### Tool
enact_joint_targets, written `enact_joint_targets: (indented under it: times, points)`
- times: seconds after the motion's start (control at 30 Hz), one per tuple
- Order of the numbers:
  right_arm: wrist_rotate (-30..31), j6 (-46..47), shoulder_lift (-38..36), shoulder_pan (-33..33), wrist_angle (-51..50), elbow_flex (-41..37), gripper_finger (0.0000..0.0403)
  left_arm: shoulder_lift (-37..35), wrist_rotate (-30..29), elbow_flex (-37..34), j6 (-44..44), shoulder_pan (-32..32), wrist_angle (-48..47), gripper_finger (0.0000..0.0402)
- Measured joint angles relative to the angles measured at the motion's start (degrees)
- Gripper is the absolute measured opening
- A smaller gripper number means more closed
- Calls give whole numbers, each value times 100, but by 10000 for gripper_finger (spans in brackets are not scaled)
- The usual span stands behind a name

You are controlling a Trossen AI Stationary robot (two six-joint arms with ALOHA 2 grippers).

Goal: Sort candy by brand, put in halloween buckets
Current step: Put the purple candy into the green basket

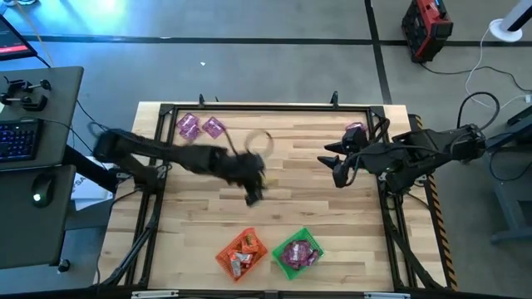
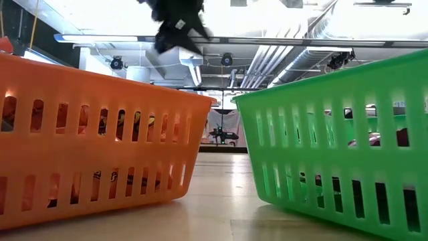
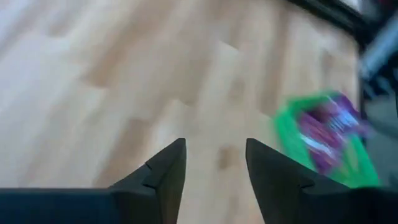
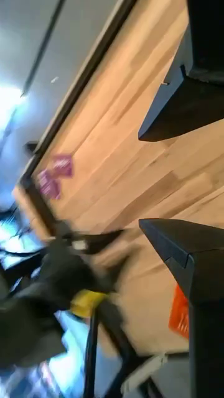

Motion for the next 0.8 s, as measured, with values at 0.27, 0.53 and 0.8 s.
enact_joint_targets:
  times: [0.27, 0.53, 0.8]
  points:
    - [-1, 1252, 377, -366, -938, 0, 208, -2177, 104, -3516, -1922, 1100, 1055, 113]
    - [71, 2996, 1038, -1895, -2734, -2, 175, -3184, 727, -5108, -2585, 1078, 1498, 21]
    - [-371, 1931, 1558, -4239, -2426, -912, 18, -3649, 706, -5143, -2022, 1189, 3200, 1]
